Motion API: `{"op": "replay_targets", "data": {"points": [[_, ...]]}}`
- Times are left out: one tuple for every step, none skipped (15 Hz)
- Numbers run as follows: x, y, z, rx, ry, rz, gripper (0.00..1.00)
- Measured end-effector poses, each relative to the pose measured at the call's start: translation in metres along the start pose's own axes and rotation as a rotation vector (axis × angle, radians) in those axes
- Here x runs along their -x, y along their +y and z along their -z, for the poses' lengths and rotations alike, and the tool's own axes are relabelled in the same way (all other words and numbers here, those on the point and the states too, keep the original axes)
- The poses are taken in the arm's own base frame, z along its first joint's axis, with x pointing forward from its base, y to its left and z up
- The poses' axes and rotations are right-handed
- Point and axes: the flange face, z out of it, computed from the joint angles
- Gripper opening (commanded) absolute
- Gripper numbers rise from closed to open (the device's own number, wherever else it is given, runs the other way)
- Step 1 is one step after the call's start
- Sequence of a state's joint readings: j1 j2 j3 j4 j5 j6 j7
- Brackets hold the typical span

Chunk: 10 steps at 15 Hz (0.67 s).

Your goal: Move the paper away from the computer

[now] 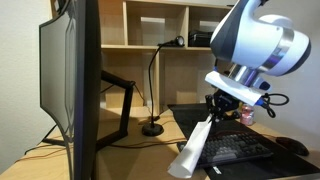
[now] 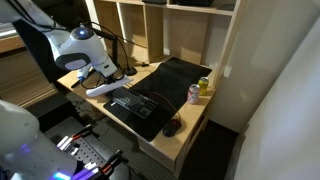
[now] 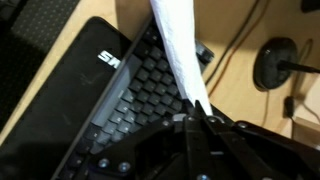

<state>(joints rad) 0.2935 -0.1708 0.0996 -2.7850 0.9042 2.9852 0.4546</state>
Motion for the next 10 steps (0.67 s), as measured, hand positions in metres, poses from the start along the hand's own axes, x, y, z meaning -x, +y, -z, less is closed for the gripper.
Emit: {"op": "replay_targets", "data": {"points": [[-0.013,-0.004,0.016,-0.056,0.009,-0.004,0.01],[-0.023,-0.008,0.033,-0.101,0.010,0.029,0.01],[-0.031,-0.010,0.047,-0.138,0.003,0.053,0.01],[-0.035,-0.012,0.057,-0.161,-0.001,0.063,0.01],[-0.035,-0.012,0.062,-0.173,-0.001,0.069,0.00],[-0.034,-0.013,0.063,-0.176,-0.002,0.072,0.00],[-0.035,-0.014,0.062,-0.171,0.000,0.072,0.00],[-0.038,-0.014,0.061,-0.169,0.005,0.058,0.00],[-0.045,-0.020,0.060,-0.182,0.016,0.026,0.00],[-0.056,-0.034,0.060,-0.209,0.029,-0.020,0.00]]}}
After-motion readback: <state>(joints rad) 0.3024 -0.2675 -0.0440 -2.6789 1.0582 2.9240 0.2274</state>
